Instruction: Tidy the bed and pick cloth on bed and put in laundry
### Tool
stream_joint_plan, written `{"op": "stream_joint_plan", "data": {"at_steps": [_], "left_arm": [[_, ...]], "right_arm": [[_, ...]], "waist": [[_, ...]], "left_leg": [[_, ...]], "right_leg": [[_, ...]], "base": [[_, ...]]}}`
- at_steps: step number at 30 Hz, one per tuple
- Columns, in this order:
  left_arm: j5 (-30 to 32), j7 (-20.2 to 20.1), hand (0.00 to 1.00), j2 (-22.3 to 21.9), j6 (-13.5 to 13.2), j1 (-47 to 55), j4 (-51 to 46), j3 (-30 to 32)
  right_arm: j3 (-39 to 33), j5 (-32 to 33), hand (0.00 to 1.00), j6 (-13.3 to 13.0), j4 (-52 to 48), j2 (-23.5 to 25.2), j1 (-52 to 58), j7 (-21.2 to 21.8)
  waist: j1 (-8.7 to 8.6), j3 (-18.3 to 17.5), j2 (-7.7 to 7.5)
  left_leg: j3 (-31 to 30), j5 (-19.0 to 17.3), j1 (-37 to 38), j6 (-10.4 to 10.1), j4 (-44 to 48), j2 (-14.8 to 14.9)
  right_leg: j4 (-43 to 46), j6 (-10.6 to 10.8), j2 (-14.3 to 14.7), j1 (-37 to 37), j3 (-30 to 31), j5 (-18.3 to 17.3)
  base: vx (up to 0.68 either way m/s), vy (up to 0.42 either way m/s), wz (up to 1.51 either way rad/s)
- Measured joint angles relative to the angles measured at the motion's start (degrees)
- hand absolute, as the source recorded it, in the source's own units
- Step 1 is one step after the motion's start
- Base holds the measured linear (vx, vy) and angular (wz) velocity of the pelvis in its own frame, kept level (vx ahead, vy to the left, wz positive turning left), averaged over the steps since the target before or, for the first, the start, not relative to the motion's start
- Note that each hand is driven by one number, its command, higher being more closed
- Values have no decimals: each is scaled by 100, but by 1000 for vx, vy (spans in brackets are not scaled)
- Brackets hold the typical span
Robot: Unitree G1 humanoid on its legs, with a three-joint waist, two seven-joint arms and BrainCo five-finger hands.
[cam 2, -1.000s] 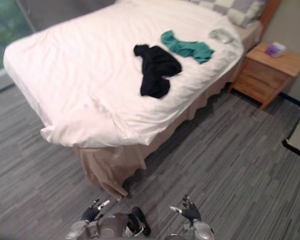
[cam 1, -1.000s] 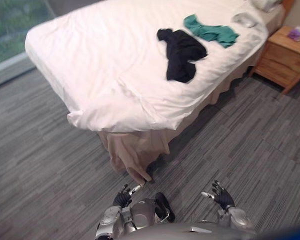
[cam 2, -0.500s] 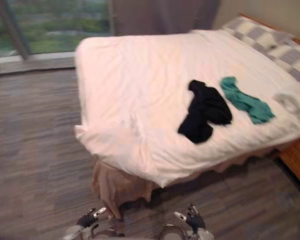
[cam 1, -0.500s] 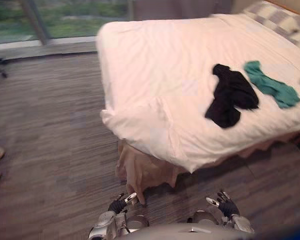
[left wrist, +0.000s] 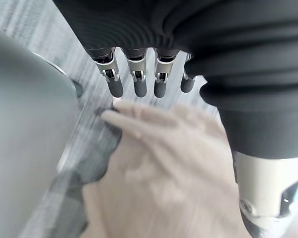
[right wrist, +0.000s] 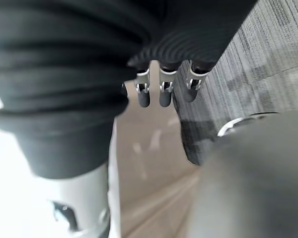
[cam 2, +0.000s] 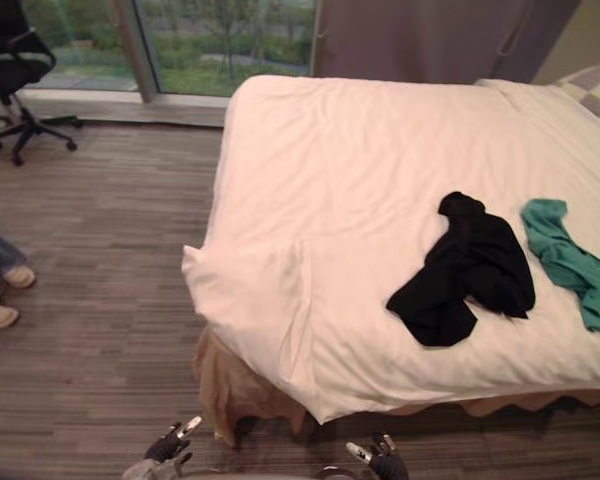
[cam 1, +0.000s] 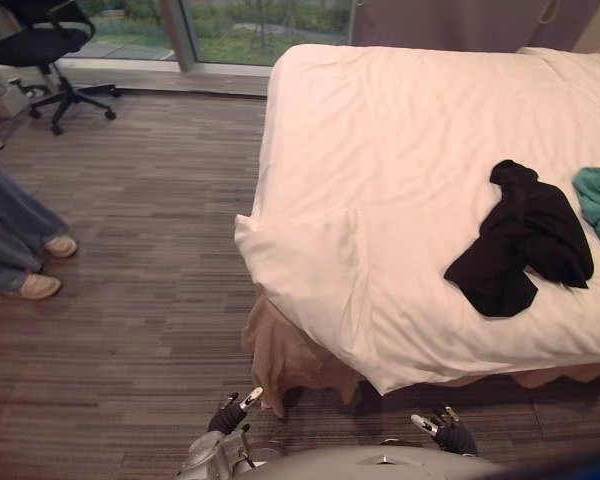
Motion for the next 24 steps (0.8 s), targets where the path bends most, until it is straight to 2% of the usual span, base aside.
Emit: {"op": "stream_joint_plan", "data": {"at_steps": [3,5,6,7,8,10,12,14,15,17,19,21,22,24], "left_arm": [[-250,113,0,6,78,51,2,-132],[-355,136,0,22,71,97,9,-147],[-484,161,0,25,-18,123,10,-148],[-748,206,0,-19,-116,130,10,-146],[-935,218,0,-49,-168,130,11,-143],[-1723,346,0,-67,-316,146,13,-40],[-2658,485,0,-32,-526,141,-131,505],[-3273,624,0,65,-694,133,-435,1104],[-3626,669,0,212,-777,128,-610,1470],[-3941,878,0,501,-964,93,-947,2075],[-3946,1091,0,804,-1117,-15,-1388,2733],[-3942,1194,0,1396,-1252,-261,-1806,3593],[-3935,1193,0,1584,-1273,-347,-1808,3724],[-3654,1040,0,2315,-1300,-850,-1807,3915]], "right_arm": [[22,118,0,138,-132,-13,-35,-58],[3,151,0,247,-136,-5,-15,-72],[-14,199,0,267,-135,-7,23,-84],[-69,221,0,266,-137,-11,48,-82],[-128,217,0,266,-139,-11,30,-78],[-222,209,0,273,-140,-9,67,-70],[-257,215,0,299,-143,-33,118,-69],[-260,216,0,331,-153,-74,125,-48],[-277,223,0,338,-166,-95,127,-40],[-338,285,0,365,-239,-95,145,-30],[-393,377,0,389,-297,-99,240,-23],[-392,436,0,387,-362,-103,278,-24],[-394,460,0,381,-362,-104,285,-28],[-392,581,0,371,-358,-102,376,-35]], "waist": [[-12,31,74],[-47,14,58],[-55,-7,24],[-63,-5,68],[-76,17,96],[-103,46,103],[-97,38,123],[-89,32,139],[-90,30,154],[-85,27,156],[-82,21,167],[-48,-13,220],[-46,-27,244],[-38,-70,315]], "left_leg": [[-84,105,119,63,-400,-183],[-116,458,294,101,-977,-348],[-120,711,463,113,-1431,-422],[-134,1001,640,113,-1904,-477],[-172,1066,677,124,-2018,-485],[-243,1127,663,138,-2022,-493],[-290,1143,635,140,-2024,-483],[-313,1102,604,92,-2026,-474],[-249,1053,602,129,-2026,-465],[-190,1015,605,131,-2026,-466],[-37,987,608,137,-2025,-456],[67,938,612,108,-2023,-478],[81,935,614,100,-2022,-487],[106,940,631,130,-2017,-520]], "right_leg": [[99,79,-132,-54,-21,-49],[161,85,-250,-126,-96,-52],[149,103,-275,-149,-133,-48],[108,134,-278,-207,-145,-56],[101,144,-276,-204,-187,-52],[74,169,-285,-170,-308,-36],[-70,193,-254,-58,-395,-2],[-223,209,-224,18,-470,27],[-292,230,-214,62,-477,53],[-389,226,-211,155,-520,89],[-506,191,-207,231,-599,150],[-555,170,-215,252,-580,194],[-582,171,-215,260,-571,227],[-647,197,-220,312,-514,273]], "base": [[-65,78,19],[-92,55,20],[-114,17,14],[-122,9,15],[-145,-8,18],[-119,-8,21],[-91,-4,17],[-61,10,13],[-25,22,8],[28,28,11],[55,24,14],[114,27,-5],[139,30,-3],[175,18,3]]}}
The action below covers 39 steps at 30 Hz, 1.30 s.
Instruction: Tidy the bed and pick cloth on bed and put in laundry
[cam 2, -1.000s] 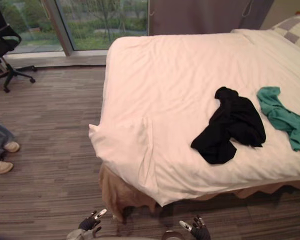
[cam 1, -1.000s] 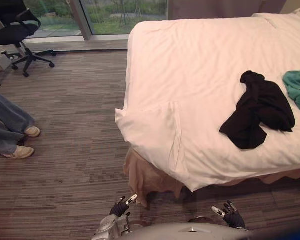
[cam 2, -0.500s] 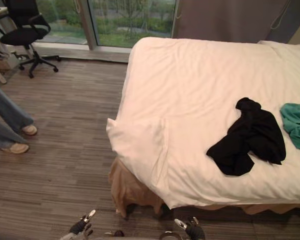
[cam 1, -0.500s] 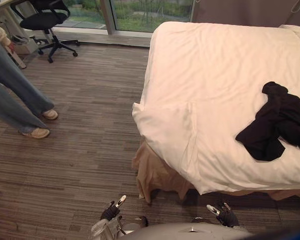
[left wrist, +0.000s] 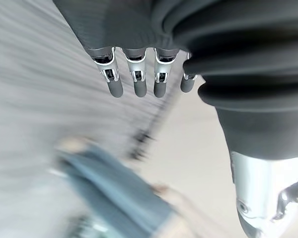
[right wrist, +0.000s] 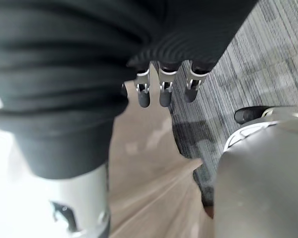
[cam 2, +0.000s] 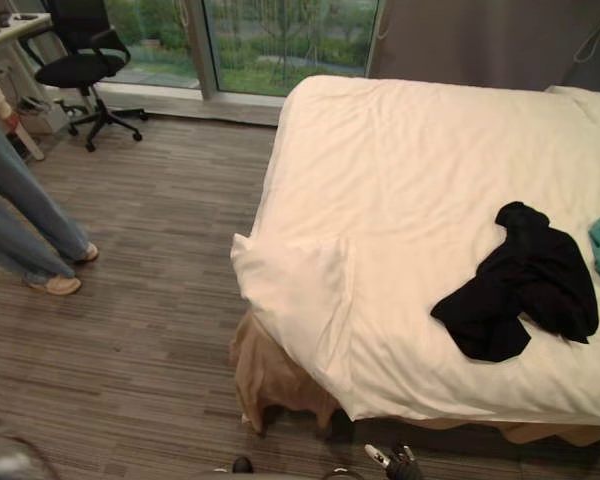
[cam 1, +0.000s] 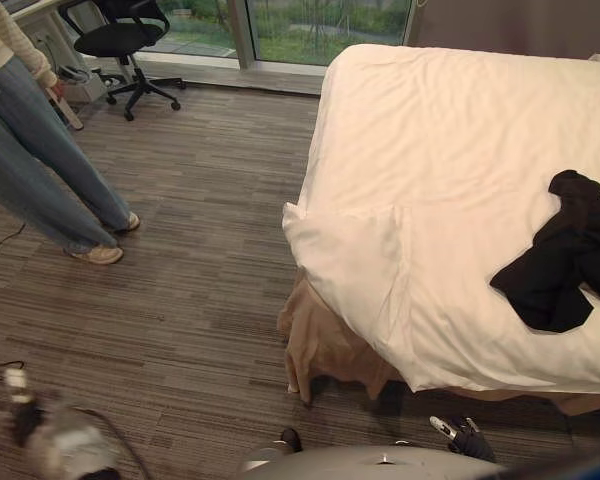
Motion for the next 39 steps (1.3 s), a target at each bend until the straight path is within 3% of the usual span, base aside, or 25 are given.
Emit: {"op": "stream_joint_plan", "data": {"at_steps": [2,4,6,8,9,11,15,19,21,24,29,35,39], "left_arm": [[394,-139,0,375,-32,-334,-4,-93],[1649,-189,0,819,-183,-812,-318,-739],[2506,-134,0,910,-272,-985,-629,-1111],[3916,75,0,1024,-393,-1322,-1247,-1991],[4184,93,0,1023,-400,-1377,-1429,-2200],[5375,161,0,1019,-388,-1508,-2107,-3035],[6484,-8,0,964,-374,-1733,-2617,-4158],[6952,-530,0,799,-245,-1972,-2696,-5195],[7234,-891,0,739,-10,-2102,-2697,-5978],[7255,-1244,0,676,385,-2104,-2682,-6641],[7254,-1424,0,504,897,-2103,-2411,-7124],[7499,-1422,0,251,1140,-2034,-2176,-7502],[7712,-1483,0,-48,1300,-1976,-2164,-7823]], "right_arm": [[-2,32,0,-14,-1,0,43,1],[-40,118,0,-177,-10,19,121,3],[-54,197,0,-208,-10,22,138,0],[-93,214,0,-236,-74,27,137,-1],[-99,216,0,-236,-104,32,137,-2],[-116,221,0,-234,-193,39,141,-11],[-216,209,0,-204,-279,40,148,-15],[-300,192,0,-128,-295,26,178,-14],[-306,183,0,-86,-306,27,200,-2],[-436,183,0,-41,-344,17,204,3],[-472,105,0,36,-359,14,224,41],[-433,-32,0,145,-400,-51,247,47],[-20,-4,0,521,-695,-205,118,-41]], "waist": [[55,-28,41],[69,-41,79],[70,-46,91],[17,-77,146],[-2,-83,159],[-56,-95,181],[-243,-106,201],[-358,-115,266],[-438,-105,308],[-553,-72,374],[-649,-93,438],[-754,-35,452],[-837,162,424]], "left_leg": [[111,-7,52,-12,29,-10],[254,-9,139,-18,34,-8],[298,-19,178,-34,34,-2],[374,-39,200,-64,35,52],[411,-39,209,-64,35,68],[535,-77,310,-116,36,123],[749,-93,384,-134,37,150],[777,-93,389,-133,38,206],[780,-94,401,-133,41,260],[819,-273,386,-168,319,361],[939,-370,367,-186,537,433],[1049,-519,94,-159,970,467],[1049,-814,-347,-76,1655,547]], "right_leg": [[-10,-4,-4,8,69,3],[-7,-36,2,79,151,23],[-6,-44,9,94,228,29],[-3,-114,65,81,284,75],[-4,-148,83,77,328,96],[9,-197,133,83,539,129],[36,-198,156,38,713,130],[156,-197,174,-63,823,130],[312,-198,195,-118,841,129],[549,-201,212,-147,871,127],[835,-265,248,-289,1077,89],[1189,-429,162,-558,1155,-57],[1815,-450,63,-986,1287,-282]], "base": [[156,15,-3],[166,2,-4],[84,-24,-8],[80,-60,-12],[79,-72,-17],[67,-70,-33],[37,-89,-27],[45,-117,-11],[41,-89,3],[63,-112,0],[43,-75,-14],[15,-86,-4],[-12,-41,2]]}}
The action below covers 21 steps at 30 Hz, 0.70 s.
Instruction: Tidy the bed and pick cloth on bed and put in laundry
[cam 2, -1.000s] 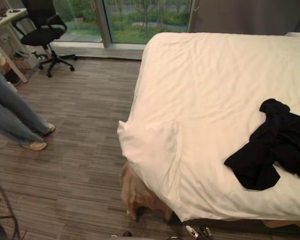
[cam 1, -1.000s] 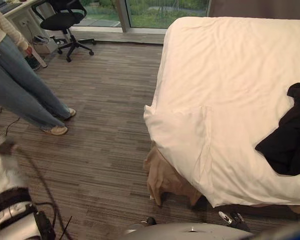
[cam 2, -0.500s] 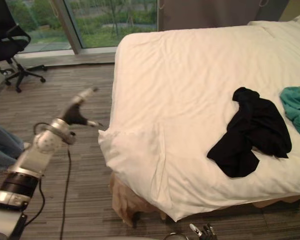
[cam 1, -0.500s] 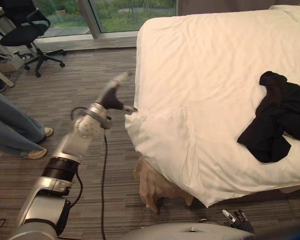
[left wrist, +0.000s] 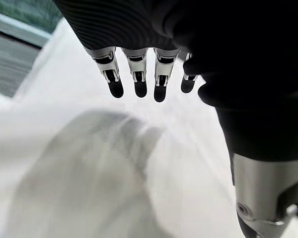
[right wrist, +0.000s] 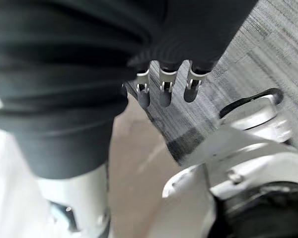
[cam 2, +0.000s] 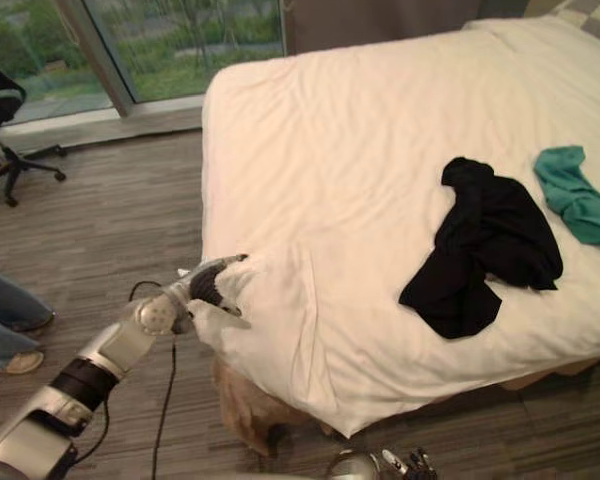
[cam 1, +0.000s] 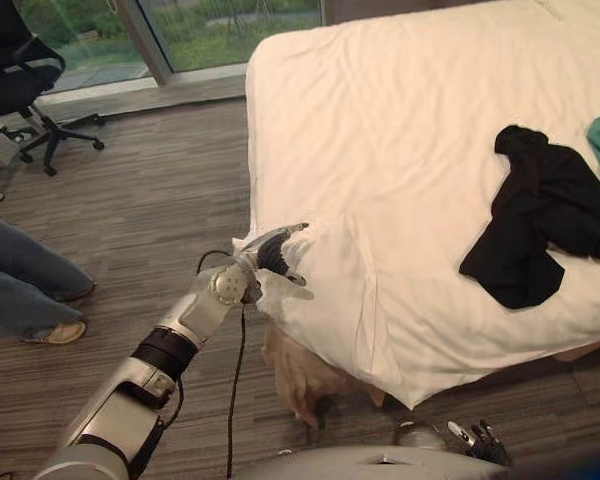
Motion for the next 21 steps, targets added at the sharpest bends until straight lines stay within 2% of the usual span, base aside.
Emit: {"op": "stream_joint_plan", "data": {"at_steps": [4,5,6,7,8,9,10,11,14,16,17,21], "left_arm": [[248,-96,0,-316,206,187,234,-263],[468,-91,0,-399,227,277,245,-295],[695,-92,0,-577,251,303,252,-292],[807,-91,0,-609,292,307,270,-286],[948,-86,0,-583,342,366,379,-272],[1076,-54,0,-639,369,385,439,-268],[1181,-31,0,-712,398,388,479,-268],[1336,-12,0,-784,465,419,496,-268],[1323,288,0,-778,473,703,486,-175],[1025,512,0,-780,409,944,350,24],[751,661,100,-779,303,1202,200,218],[-102,970,100,-777,-93,2321,-226,873]], "right_arm": [[224,86,0,314,-311,-52,-144,-68],[296,96,0,409,-341,-61,-191,-90],[324,101,0,488,-354,-55,-178,-101],[377,106,0,519,-361,-46,-180,-108],[544,120,0,562,-415,-45,-182,-135],[609,144,0,574,-443,-91,-200,-149],[641,156,0,583,-456,-140,-229,-164],[685,156,0,627,-468,-176,-248,-167],[832,155,0,685,-545,-202,-254,-200],[925,156,0,733,-596,-200,-263,-222],[972,158,0,796,-658,-196,-256,-251],[1122,225,0,1035,-795,-183,-156,-308]], "waist": [[-29,96,-16],[-50,143,-4],[-108,176,16],[-105,177,14],[-104,169,-80],[-111,173,-67],[-107,163,42],[-108,166,88],[-111,163,105],[-102,143,75],[-101,142,51],[-64,50,-64]], "left_leg": [[9,-56,-206,0,165,8],[-1,-56,-182,-1,170,32],[-19,-56,-158,0,193,88],[-15,-56,-149,0,195,92],[-5,-89,-137,-49,205,20],[-2,-151,-144,-120,184,53],[2,-158,-142,-132,151,104],[2,-156,-94,-136,132,133],[-13,-117,33,-202,-99,182],[-50,-95,31,-239,-278,168],[-154,-52,31,-257,-372,140],[-351,48,39,-229,-482,97]], "right_leg": [[302,37,-42,-320,174,-101],[673,24,-54,-487,174,-110],[936,59,-26,-672,207,-305],[744,85,20,-674,256,-425],[451,51,8,-663,288,-393],[369,89,20,-586,345,-415],[290,88,84,-566,340,-414],[201,90,119,-487,338,-415],[-59,93,241,-314,312,-413],[-271,114,264,-268,218,-401],[-449,162,265,-178,135,-369],[-904,230,268,113,-93,-223]], "base": [[-19,-17,-4],[-20,-37,6],[-30,-67,11],[-28,-100,14],[-15,-103,4],[9,-99,-1],[9,-88,-5],[-15,-92,-11],[-60,-64,-7],[-71,-30,9],[-66,-14,21],[-46,1,28]]}}
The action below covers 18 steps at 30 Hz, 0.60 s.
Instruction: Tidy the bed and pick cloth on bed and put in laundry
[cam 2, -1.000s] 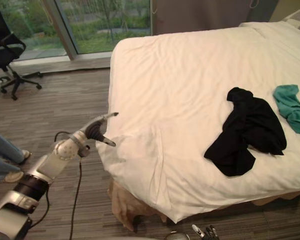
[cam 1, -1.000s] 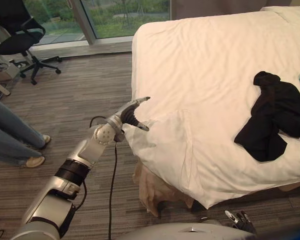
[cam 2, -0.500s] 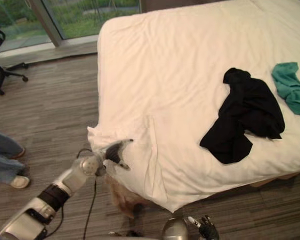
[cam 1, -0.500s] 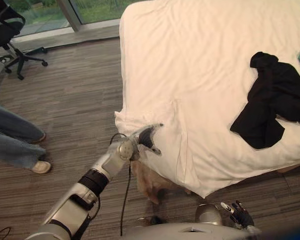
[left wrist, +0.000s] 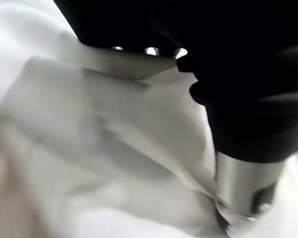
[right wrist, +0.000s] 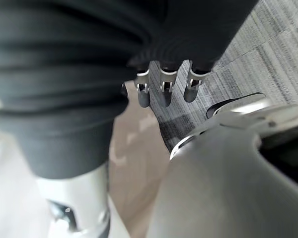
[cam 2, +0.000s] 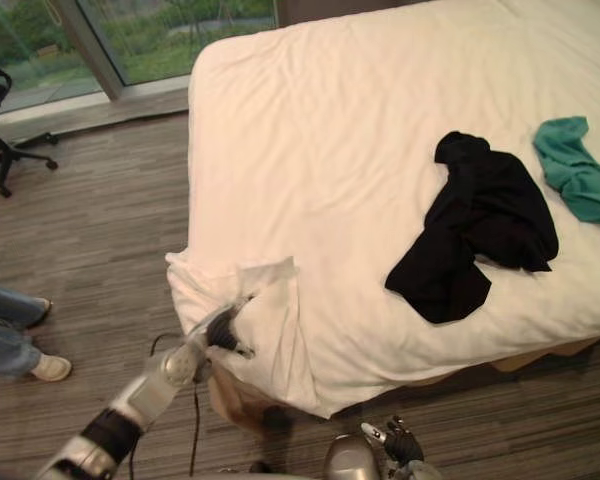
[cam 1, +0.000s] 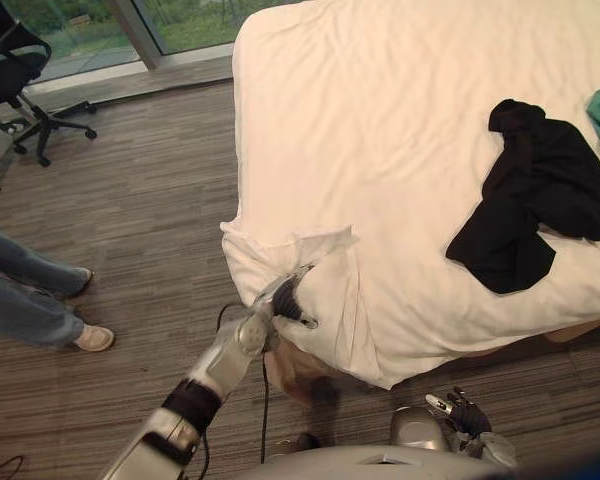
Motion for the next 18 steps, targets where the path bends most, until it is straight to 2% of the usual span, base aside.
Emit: {"op": "stream_joint_plan", "data": {"at_steps": [1,4,6,8,9,11,13,15,16,18], "left_arm": [[-544,129,100,2,-155,479,-25,373],[-1040,101,100,4,-253,967,200,956],[-1463,126,100,-3,-319,1367,532,1580],[-1850,259,100,-58,-409,1522,800,2015],[-2099,384,0,-158,-450,1541,997,2420],[-2506,612,0,-330,-448,1549,1333,3099],[-2965,939,0,-481,-392,1539,1764,3774],[-3740,1636,0,-631,-85,1540,2352,4758],[-3967,1760,0,-648,11,1540,2543,5042],[-4526,1996,0,-655,388,1595,3273,5953]], "right_arm": [[4,38,0,94,-142,-1,87,-10],[4,81,0,158,-237,-6,128,-22],[3,96,0,208,-298,-7,132,-19],[-28,112,0,252,-306,-13,131,3],[-36,171,0,264,-304,-22,119,28],[-119,205,0,254,-292,-33,95,101],[-295,208,0,227,-169,-45,27,171],[-593,213,0,189,176,-61,-121,293],[-651,214,0,166,276,-71,-158,337],[-903,211,0,24,631,-104,-288,469]], "waist": [[113,-86,-68],[202,-147,-147],[381,-209,-219],[436,-237,-262],[490,-258,-276],[638,-298,-265],[685,-342,-251],[735,-446,-246],[745,-458,-250],[767,-463,-262]], "left_leg": [[-98,73,3,13,-86,-25],[-200,146,-12,30,-173,-52],[-282,239,-13,48,-294,-113],[-388,325,-2,70,-390,-148],[-452,350,16,76,-407,-156],[-460,417,119,76,-511,-173],[-548,470,184,88,-601,-210],[-631,641,192,102,-844,-256],[-650,693,197,112,-921,-266],[-760,839,224,126,-1127,-301]], "right_leg": [[-182,3,5,76,-110,97],[-360,7,7,178,-221,188],[-492,16,-5,223,-337,232],[-589,29,-9,320,-461,284],[-664,29,-12,403,-513,331],[-757,29,-7,509,-536,391],[-809,44,-13,599,-649,409],[-879,53,-26,579,-752,451],[-890,54,-26,570,-776,454],[-931,66,-27,569,-857,482]], "base": [[-18,13,25],[-22,12,25],[-30,11,17],[-20,-1,37],[-23,4,29],[-21,10,10],[-33,-7,17],[-49,4,20],[-48,1,20],[-77,-4,26]]}}
